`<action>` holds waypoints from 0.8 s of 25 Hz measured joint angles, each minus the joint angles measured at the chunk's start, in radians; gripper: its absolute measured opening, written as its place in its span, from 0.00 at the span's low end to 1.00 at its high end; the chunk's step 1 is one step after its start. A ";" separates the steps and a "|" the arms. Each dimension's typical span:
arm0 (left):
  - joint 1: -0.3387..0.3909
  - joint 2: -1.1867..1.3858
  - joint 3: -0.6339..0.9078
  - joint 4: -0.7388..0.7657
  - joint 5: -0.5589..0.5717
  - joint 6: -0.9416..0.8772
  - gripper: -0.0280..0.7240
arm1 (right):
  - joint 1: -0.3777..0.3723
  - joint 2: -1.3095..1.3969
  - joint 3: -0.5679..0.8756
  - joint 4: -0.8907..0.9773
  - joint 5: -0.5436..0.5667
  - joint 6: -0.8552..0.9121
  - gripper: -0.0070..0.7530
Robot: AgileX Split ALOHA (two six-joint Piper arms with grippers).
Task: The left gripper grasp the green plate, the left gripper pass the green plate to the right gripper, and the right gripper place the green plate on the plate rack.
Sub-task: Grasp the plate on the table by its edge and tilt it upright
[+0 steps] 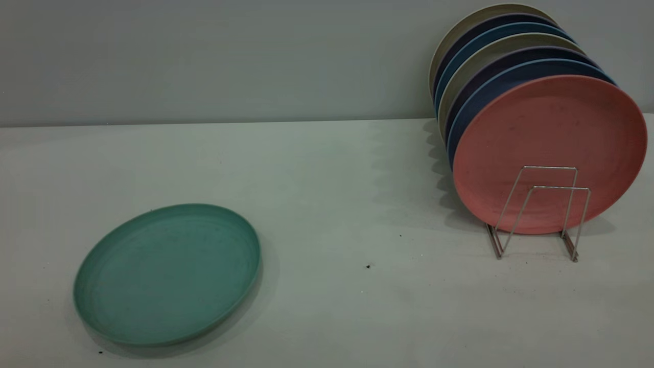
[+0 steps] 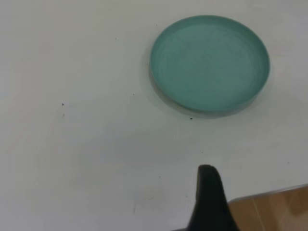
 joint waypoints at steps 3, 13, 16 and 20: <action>0.000 0.000 -0.006 0.000 -0.020 0.000 0.76 | 0.000 0.000 0.000 0.000 0.000 0.000 0.51; 0.000 0.351 -0.021 -0.006 -0.268 -0.070 0.76 | 0.001 0.053 -0.021 0.019 -0.067 -0.037 0.51; 0.000 0.568 -0.043 -0.053 -0.376 -0.057 0.76 | 0.001 0.149 -0.021 0.082 -0.134 -0.066 0.51; 0.000 0.838 -0.087 -0.197 -0.541 0.016 0.76 | 0.001 0.296 -0.021 0.249 -0.246 -0.161 0.51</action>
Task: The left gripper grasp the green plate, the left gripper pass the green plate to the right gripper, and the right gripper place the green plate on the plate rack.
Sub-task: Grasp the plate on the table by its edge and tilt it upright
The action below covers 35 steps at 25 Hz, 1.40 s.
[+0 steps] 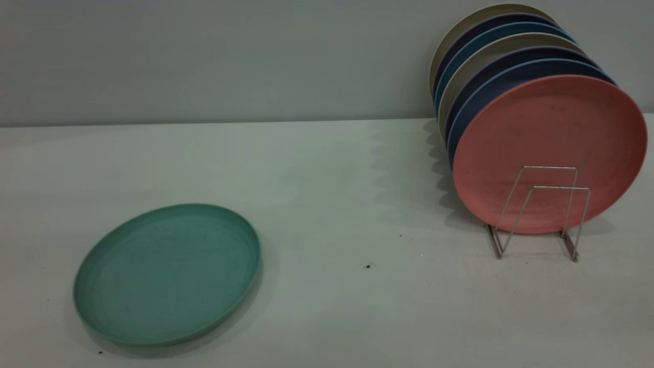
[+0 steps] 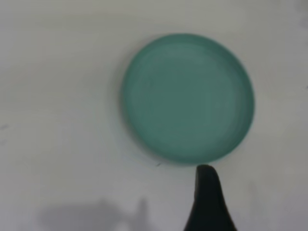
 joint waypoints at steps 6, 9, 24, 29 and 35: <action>0.000 0.318 -0.060 -0.344 -0.078 0.321 0.76 | 0.000 0.240 0.000 0.238 -0.127 -0.225 0.51; 0.006 0.433 -0.063 -0.540 -0.106 0.498 0.76 | 0.000 0.357 0.000 0.338 -0.175 -0.340 0.51; 0.248 0.666 -0.070 -0.909 -0.127 0.840 0.76 | 0.000 0.863 0.000 0.949 -0.278 -0.946 0.51; 0.295 0.726 -0.070 -0.924 -0.116 0.852 0.76 | 0.000 0.974 0.000 1.025 -0.286 -1.054 0.51; 0.298 0.855 -0.072 -0.958 -0.097 0.902 0.76 | 0.000 1.018 0.000 1.036 -0.297 -1.086 0.51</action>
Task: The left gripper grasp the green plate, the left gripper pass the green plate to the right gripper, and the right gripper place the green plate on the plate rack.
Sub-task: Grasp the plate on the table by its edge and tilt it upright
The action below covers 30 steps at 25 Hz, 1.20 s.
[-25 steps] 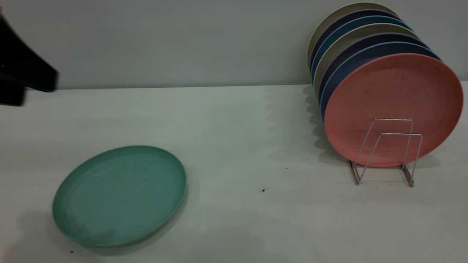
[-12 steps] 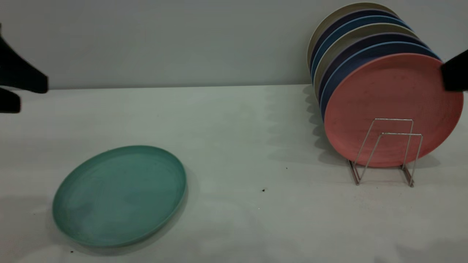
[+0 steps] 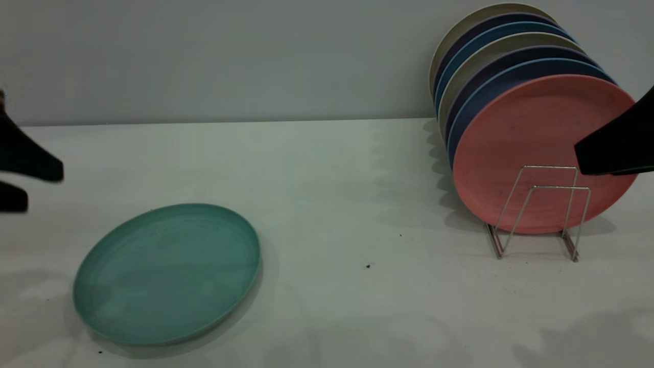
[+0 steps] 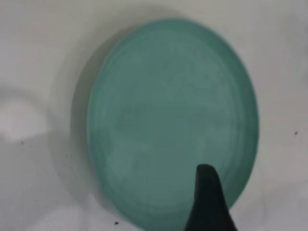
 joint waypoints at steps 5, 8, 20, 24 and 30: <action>0.000 0.117 -0.001 -0.143 -0.001 0.132 0.76 | 0.000 0.000 -0.002 0.014 0.000 -0.010 0.51; 0.000 0.187 -0.007 -0.236 -0.014 0.229 0.76 | 0.000 0.000 -0.002 0.015 0.000 -0.013 0.51; 0.005 0.395 -0.011 -0.361 -0.104 0.393 0.76 | 0.000 0.000 -0.002 0.017 -0.029 -0.013 0.51; 0.004 0.515 -0.041 -0.429 -0.005 0.453 0.75 | 0.000 0.000 -0.002 0.017 -0.038 -0.017 0.51; 0.002 0.600 -0.062 -0.494 0.102 0.494 0.68 | 0.000 0.000 -0.002 0.017 -0.041 -0.018 0.51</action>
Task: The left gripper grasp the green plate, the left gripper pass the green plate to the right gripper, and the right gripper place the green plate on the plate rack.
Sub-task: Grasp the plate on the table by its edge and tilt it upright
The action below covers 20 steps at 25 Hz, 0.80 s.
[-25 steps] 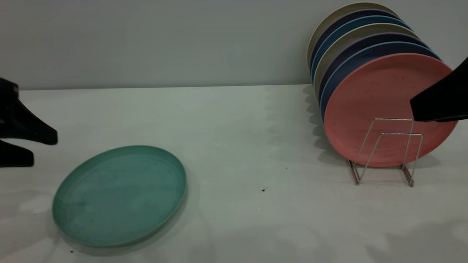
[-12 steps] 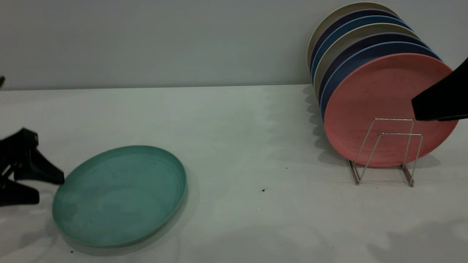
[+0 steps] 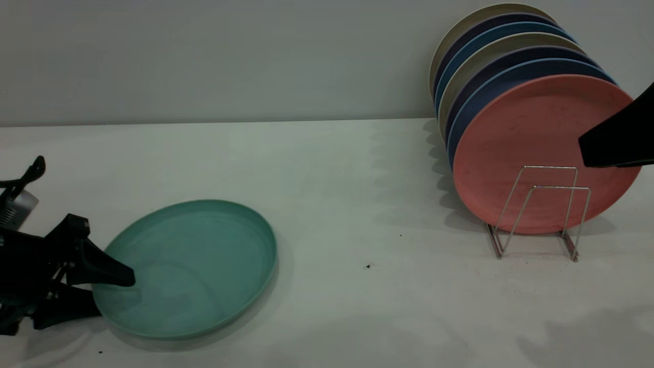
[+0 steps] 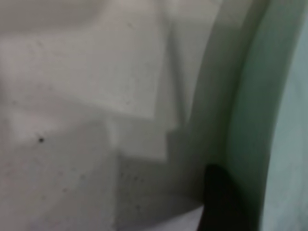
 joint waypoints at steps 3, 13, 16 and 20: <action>0.000 0.009 0.000 -0.003 0.004 0.004 0.52 | 0.000 0.000 0.000 0.000 0.000 -0.001 0.51; -0.002 0.000 0.000 -0.001 -0.042 0.047 0.06 | 0.000 0.000 0.000 0.030 0.040 -0.001 0.51; -0.002 -0.055 0.002 0.001 -0.068 0.094 0.06 | 0.000 0.000 0.000 0.082 0.089 -0.004 0.51; -0.012 -0.173 0.003 0.004 -0.067 0.110 0.06 | 0.000 0.021 0.000 0.145 0.126 -0.034 0.51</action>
